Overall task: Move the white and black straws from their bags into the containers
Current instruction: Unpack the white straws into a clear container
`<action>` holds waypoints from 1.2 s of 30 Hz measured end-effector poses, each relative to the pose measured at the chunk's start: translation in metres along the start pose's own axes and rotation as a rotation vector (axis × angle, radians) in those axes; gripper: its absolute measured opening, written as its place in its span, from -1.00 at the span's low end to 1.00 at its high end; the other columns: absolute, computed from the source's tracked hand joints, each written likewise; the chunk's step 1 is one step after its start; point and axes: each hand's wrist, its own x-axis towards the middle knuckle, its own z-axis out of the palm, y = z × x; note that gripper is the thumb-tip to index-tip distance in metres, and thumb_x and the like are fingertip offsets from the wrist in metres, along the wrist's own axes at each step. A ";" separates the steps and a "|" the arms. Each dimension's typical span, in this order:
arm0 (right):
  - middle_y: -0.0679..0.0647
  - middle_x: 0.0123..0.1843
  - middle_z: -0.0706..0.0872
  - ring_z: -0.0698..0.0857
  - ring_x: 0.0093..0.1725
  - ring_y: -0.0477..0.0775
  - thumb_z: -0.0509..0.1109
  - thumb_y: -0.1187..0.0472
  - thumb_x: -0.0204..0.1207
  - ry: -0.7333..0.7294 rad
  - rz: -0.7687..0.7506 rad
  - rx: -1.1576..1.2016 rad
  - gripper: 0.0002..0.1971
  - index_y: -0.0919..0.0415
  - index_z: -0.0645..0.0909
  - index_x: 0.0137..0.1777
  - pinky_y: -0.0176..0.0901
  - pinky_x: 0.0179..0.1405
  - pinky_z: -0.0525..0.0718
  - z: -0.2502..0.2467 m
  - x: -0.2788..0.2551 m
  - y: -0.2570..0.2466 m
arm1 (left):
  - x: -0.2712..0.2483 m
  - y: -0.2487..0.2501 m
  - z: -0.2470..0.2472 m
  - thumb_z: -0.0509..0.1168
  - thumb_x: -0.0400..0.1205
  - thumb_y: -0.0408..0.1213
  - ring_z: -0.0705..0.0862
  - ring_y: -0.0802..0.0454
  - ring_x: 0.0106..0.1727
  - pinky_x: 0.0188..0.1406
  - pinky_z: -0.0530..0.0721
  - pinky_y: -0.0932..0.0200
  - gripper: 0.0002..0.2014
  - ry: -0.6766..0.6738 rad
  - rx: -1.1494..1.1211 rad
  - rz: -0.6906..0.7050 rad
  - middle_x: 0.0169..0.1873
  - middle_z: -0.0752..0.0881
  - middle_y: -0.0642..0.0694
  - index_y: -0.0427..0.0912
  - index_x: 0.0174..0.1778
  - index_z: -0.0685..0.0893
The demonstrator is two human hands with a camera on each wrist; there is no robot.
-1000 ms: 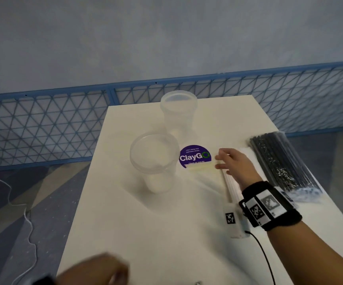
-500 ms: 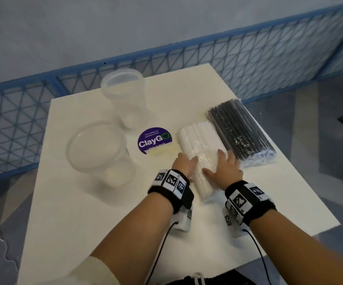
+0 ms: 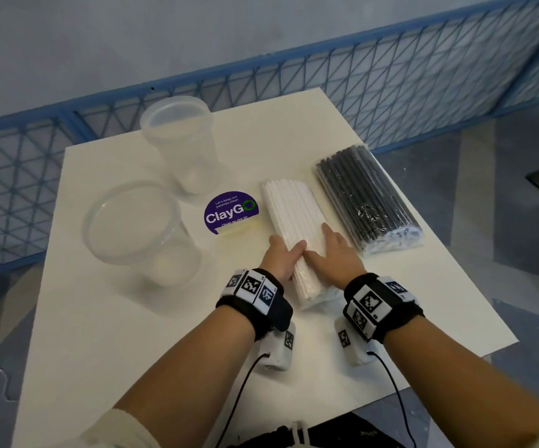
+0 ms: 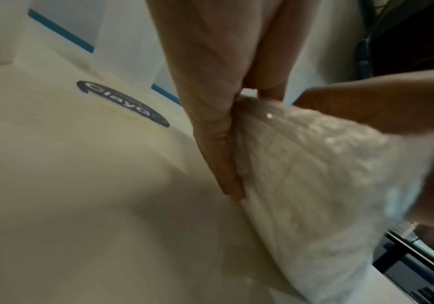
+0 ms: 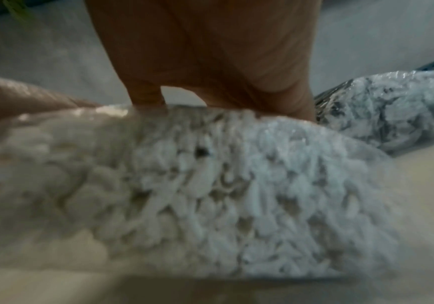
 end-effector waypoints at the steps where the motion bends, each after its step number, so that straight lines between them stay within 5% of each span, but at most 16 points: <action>1: 0.20 0.65 0.15 0.27 0.55 0.34 0.12 -0.08 0.61 -0.010 -0.012 0.053 -0.30 0.08 -0.09 0.65 0.12 0.49 0.27 -0.001 -0.002 -0.004 | -0.006 0.003 -0.003 0.23 0.68 -0.14 0.61 -0.26 0.25 0.25 0.62 -0.15 -0.59 0.017 0.012 0.038 0.15 0.56 -0.22 -0.32 0.26 0.26; 6: 0.07 0.68 0.11 0.18 0.63 0.10 0.10 -0.17 0.62 -0.030 -0.110 0.510 -0.28 0.10 -0.10 0.66 -0.02 0.56 0.15 -0.017 -0.015 -0.036 | -0.042 0.013 -0.019 0.21 0.69 -0.13 0.65 -0.14 0.14 0.12 0.65 -0.03 -0.69 0.083 0.168 0.302 0.14 0.57 -0.17 -0.20 0.12 0.22; 10: 0.04 0.43 0.50 0.55 0.38 0.12 0.45 -0.30 0.26 0.011 -0.201 0.744 -0.05 0.04 0.12 0.55 0.10 0.36 0.56 -0.024 -0.019 -0.072 | -0.060 0.013 -0.022 0.21 0.67 -0.12 0.64 -0.23 -0.05 -0.17 0.61 -0.02 -0.56 0.288 0.582 0.543 0.03 0.59 -0.33 -0.43 0.22 0.32; 12: 0.06 0.33 0.56 0.62 0.27 0.08 0.54 -0.28 0.06 0.029 -0.204 0.773 0.02 0.02 0.19 0.51 0.10 0.24 0.65 -0.023 -0.019 -0.080 | -0.066 0.008 -0.027 0.16 0.60 -0.07 0.69 -0.32 -0.09 -0.21 0.72 0.01 -0.54 0.307 0.687 0.610 0.00 0.64 -0.45 -0.40 0.21 0.32; 14: 0.10 0.25 0.63 0.66 0.21 0.11 0.52 -0.16 0.08 0.049 -0.214 0.802 -0.11 0.07 0.31 0.44 0.11 0.19 0.67 -0.022 -0.020 -0.083 | -0.070 0.001 -0.034 0.11 0.54 0.04 0.68 -0.34 0.02 -0.05 0.74 -0.02 -0.48 0.285 0.672 0.674 0.12 0.60 -0.47 -0.37 0.18 0.36; 16: 0.15 0.14 0.68 0.69 0.13 0.16 0.44 0.08 0.30 0.049 -0.207 0.879 -0.40 0.16 0.41 0.36 0.10 0.12 0.70 -0.024 -0.024 -0.084 | -0.072 -0.003 -0.047 0.08 0.54 0.13 0.53 -0.31 0.27 0.27 0.60 -0.09 -0.38 0.248 0.633 0.694 0.29 0.46 -0.41 -0.42 0.21 0.44; 20: 0.17 0.10 0.69 0.69 0.07 0.17 0.21 0.37 0.52 -0.111 -0.209 0.996 -0.67 0.21 0.45 0.29 0.07 0.07 0.69 -0.025 -0.032 -0.081 | -0.072 -0.006 -0.076 0.31 0.55 0.05 0.21 -0.16 0.50 0.54 0.27 0.01 -0.34 0.297 0.476 0.624 0.47 0.21 -0.25 -0.33 0.40 0.29; 24: 0.19 0.10 0.74 0.73 0.07 0.17 0.28 0.26 0.36 -0.249 -0.162 1.043 -0.59 0.21 0.52 0.25 0.00 -0.01 0.70 -0.009 -0.038 -0.072 | -0.077 -0.004 -0.101 0.44 0.52 -0.13 0.38 0.02 0.45 0.46 0.42 0.09 -0.18 0.191 0.114 0.416 0.43 0.25 -0.04 -0.18 0.53 0.04; 27: 0.17 0.05 0.78 0.77 0.00 0.10 0.26 0.19 0.21 -0.362 -0.135 1.072 -0.43 0.29 0.55 0.28 -0.10 -0.10 0.73 0.000 -0.041 -0.070 | -0.086 -0.010 -0.118 0.57 0.34 -0.13 0.66 0.00 0.26 0.17 0.64 0.19 -0.37 0.001 -0.159 0.280 0.17 0.67 0.04 -0.08 0.29 0.48; 29: 0.13 0.05 0.78 0.76 0.01 0.08 0.24 0.18 0.22 -0.392 -0.176 1.015 -0.44 0.24 0.54 0.30 -0.12 -0.09 0.72 0.002 -0.044 -0.073 | -0.091 -0.018 -0.125 0.59 0.13 -0.11 0.74 -0.03 0.16 0.07 0.72 0.14 -0.34 -0.037 -0.298 0.265 0.07 0.77 -0.04 -0.10 0.17 0.61; 32: 0.07 0.14 0.74 0.71 0.14 0.08 0.18 0.23 0.29 -0.321 -0.327 0.901 -0.50 0.05 0.55 0.27 -0.06 0.05 0.70 0.002 -0.049 -0.083 | -0.094 -0.029 -0.126 0.64 0.02 -0.14 0.73 -0.08 0.19 0.12 0.72 0.03 -0.17 0.039 -0.336 0.262 0.12 0.77 -0.12 -0.20 0.26 0.60; 36: 0.03 0.25 0.68 0.64 0.27 0.06 0.31 0.20 0.34 -0.095 -0.444 0.996 -0.52 -0.05 0.54 0.31 -0.01 0.27 0.61 0.003 -0.050 -0.095 | -0.101 -0.038 -0.124 0.68 0.03 -0.11 0.73 -0.03 0.17 0.18 0.71 -0.09 -0.20 0.195 -0.252 0.288 0.10 0.76 -0.06 -0.11 0.22 0.59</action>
